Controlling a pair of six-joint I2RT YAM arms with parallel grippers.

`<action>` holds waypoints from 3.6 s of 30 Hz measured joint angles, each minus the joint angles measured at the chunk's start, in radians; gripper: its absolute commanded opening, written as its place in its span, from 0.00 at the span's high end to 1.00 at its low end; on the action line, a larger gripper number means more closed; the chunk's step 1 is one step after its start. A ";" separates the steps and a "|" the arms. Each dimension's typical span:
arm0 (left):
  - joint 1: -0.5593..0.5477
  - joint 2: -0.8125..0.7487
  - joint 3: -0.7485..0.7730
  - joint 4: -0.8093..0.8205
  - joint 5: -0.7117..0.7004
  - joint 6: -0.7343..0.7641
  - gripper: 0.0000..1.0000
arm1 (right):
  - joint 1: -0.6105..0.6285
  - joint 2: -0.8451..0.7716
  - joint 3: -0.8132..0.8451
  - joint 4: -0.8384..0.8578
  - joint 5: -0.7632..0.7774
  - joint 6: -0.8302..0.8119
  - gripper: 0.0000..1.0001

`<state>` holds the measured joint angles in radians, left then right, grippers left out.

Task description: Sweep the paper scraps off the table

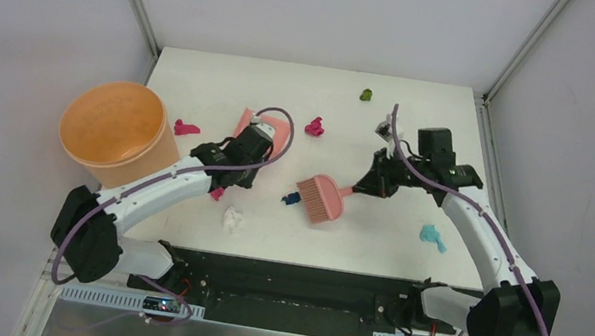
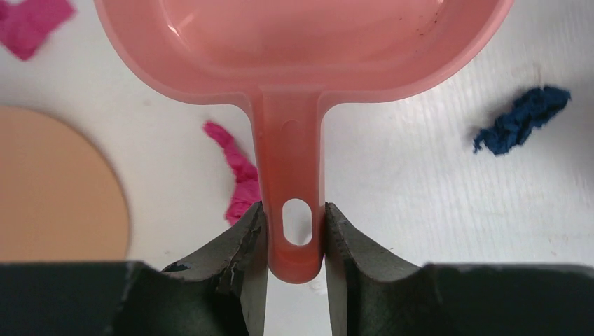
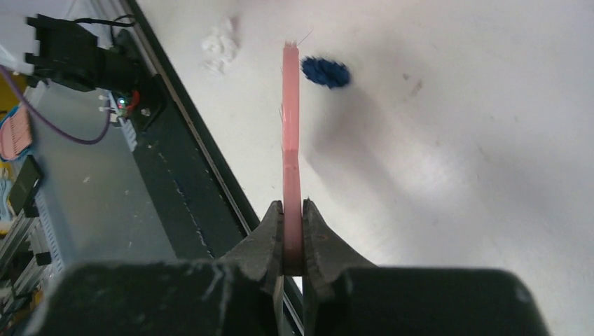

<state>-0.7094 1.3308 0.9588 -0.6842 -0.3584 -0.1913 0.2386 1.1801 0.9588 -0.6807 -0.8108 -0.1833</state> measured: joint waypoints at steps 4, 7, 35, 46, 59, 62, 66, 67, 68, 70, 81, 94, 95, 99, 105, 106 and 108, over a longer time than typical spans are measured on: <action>0.050 -0.128 -0.018 0.031 -0.080 -0.010 1.00 | 0.135 0.108 0.170 -0.015 0.017 0.054 1.00; 0.077 -0.177 -0.032 0.045 -0.117 -0.034 1.00 | 0.233 0.218 0.275 0.001 0.049 0.127 1.00; 0.128 -0.316 -0.108 0.111 -0.191 -0.156 1.00 | 0.518 0.897 0.645 0.288 0.259 0.964 1.00; 0.128 -0.310 -0.108 0.117 -0.189 -0.155 1.00 | 0.418 0.646 0.543 0.031 0.476 0.715 1.00; 0.128 -0.310 -0.108 0.135 -0.155 -0.155 1.00 | 0.253 0.461 0.399 0.114 0.031 0.594 1.00; 0.128 -0.310 -0.108 0.141 -0.154 -0.155 1.00 | 0.356 0.454 0.392 0.160 -0.069 0.597 1.00; 0.128 -0.310 -0.108 0.149 -0.151 -0.155 1.00 | 0.431 0.474 0.396 0.170 -0.125 0.597 1.00; 0.128 -0.310 -0.108 0.150 -0.150 -0.155 1.00 | 0.441 0.490 0.405 0.169 -0.133 0.597 1.00; 0.128 -0.310 -0.108 0.151 -0.148 -0.155 1.00 | 0.450 0.513 0.417 0.168 -0.141 0.598 1.00; 0.128 -0.310 -0.108 0.152 -0.148 -0.155 1.00 | 0.470 0.565 0.444 0.166 -0.143 0.598 1.00; 0.128 -0.310 -0.108 0.154 -0.133 -0.148 1.00 | 0.603 0.757 0.524 0.078 0.000 0.581 1.00; 0.128 -0.310 -0.108 0.154 -0.111 -0.137 1.00 | 0.509 0.441 0.362 0.045 0.490 0.430 1.00; 0.128 -0.310 -0.108 0.154 -0.106 -0.135 1.00 | 0.488 0.415 0.354 0.045 0.525 0.418 1.00; 0.128 -0.309 -0.108 0.154 -0.092 -0.134 1.00 | 0.365 0.369 0.346 0.049 0.589 0.396 1.00; 0.128 -0.309 -0.108 0.154 -0.087 -0.134 1.00 | 0.298 0.381 0.334 0.146 0.247 0.435 1.00; 0.128 -0.309 -0.108 0.154 -0.087 -0.134 1.00 | 0.304 0.392 0.346 0.153 0.209 0.443 1.00; 0.128 -0.313 -0.109 0.155 -0.088 -0.134 1.00 | 0.321 0.429 0.384 0.192 0.148 0.459 1.00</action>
<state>-0.5816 1.0180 0.8497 -0.5293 -0.4461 -0.3256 0.5594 1.6089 1.3426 -0.4885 -0.6632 0.2752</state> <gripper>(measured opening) 0.301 0.081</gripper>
